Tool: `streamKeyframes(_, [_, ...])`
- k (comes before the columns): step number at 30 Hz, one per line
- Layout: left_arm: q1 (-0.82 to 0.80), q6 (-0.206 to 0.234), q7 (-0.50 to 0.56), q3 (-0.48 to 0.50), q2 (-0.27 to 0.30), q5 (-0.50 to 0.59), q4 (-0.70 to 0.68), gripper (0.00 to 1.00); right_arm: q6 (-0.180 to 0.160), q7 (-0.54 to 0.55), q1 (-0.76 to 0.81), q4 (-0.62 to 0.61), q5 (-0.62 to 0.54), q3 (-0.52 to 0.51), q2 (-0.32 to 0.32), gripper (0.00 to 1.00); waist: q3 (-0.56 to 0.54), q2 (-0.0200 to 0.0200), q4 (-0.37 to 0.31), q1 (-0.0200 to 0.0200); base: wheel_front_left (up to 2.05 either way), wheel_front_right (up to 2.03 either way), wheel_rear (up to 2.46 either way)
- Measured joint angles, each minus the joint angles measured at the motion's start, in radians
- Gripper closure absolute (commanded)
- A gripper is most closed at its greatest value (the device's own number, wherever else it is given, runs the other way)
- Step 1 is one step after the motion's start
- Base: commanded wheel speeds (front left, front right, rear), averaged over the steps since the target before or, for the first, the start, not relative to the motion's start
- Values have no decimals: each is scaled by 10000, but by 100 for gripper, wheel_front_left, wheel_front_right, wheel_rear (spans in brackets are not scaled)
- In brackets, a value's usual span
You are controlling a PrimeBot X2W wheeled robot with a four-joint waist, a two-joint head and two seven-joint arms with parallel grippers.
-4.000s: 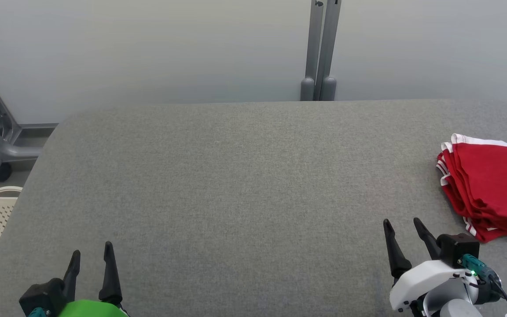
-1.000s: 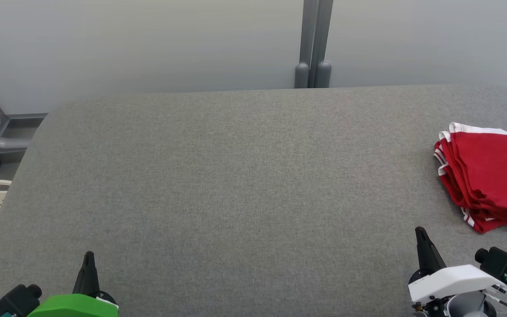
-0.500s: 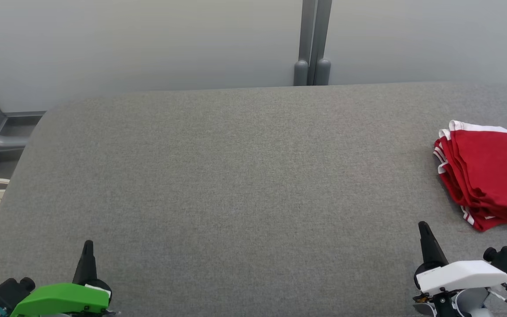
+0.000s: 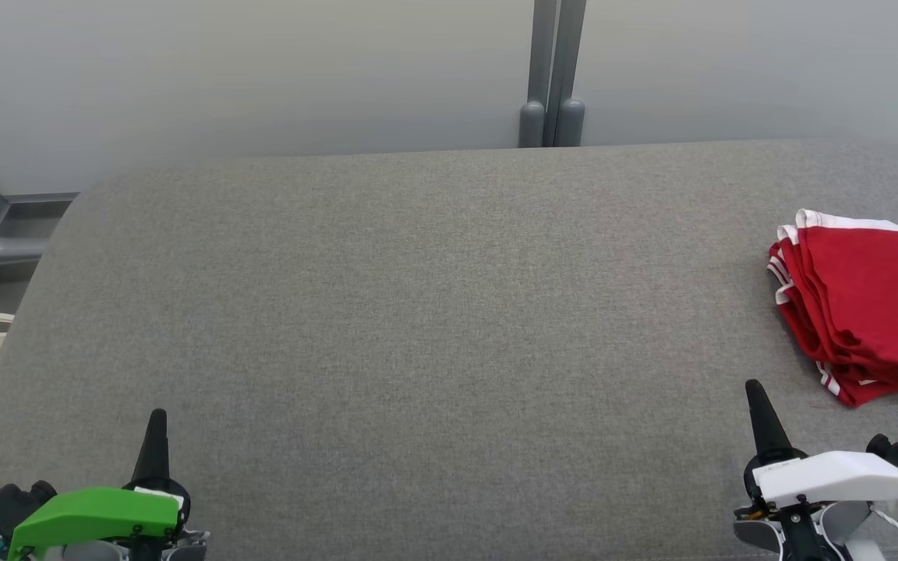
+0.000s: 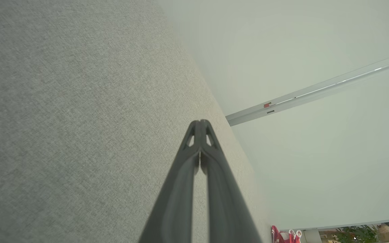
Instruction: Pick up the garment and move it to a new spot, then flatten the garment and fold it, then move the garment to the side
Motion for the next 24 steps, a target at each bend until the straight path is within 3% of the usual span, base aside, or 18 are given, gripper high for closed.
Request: streamKeyframes(24, [-505,-98,777,242,-61,-2096,-69,100,0,428,-66,-397,2439,-115,-10,100,133,0,-45,0,0,0,0])
